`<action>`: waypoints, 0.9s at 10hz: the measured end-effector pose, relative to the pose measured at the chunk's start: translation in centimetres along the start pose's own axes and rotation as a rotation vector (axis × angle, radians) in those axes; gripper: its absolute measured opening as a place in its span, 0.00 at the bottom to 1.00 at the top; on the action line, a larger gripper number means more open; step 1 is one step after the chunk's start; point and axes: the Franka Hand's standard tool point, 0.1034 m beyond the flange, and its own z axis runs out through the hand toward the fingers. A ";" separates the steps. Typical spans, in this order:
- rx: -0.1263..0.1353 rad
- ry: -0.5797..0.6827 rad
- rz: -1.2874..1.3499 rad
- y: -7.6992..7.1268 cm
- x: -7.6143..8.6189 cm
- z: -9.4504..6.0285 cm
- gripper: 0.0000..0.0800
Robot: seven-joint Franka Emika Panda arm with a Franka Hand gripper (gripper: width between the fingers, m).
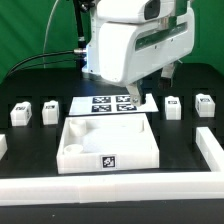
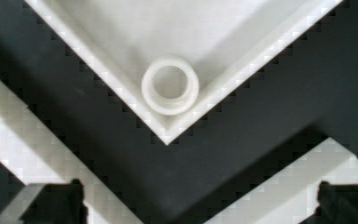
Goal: Assemble one leg
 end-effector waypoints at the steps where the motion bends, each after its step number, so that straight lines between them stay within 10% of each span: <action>1: 0.001 0.000 0.000 0.0 0.0 0.1 0.81; 9: 0.001 -0.001 0.000 0.0 0.0 0.1 0.81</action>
Offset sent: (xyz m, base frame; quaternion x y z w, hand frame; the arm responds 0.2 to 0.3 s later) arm 0.0000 0.0000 0.0000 0.0000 0.0000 0.0000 1.0000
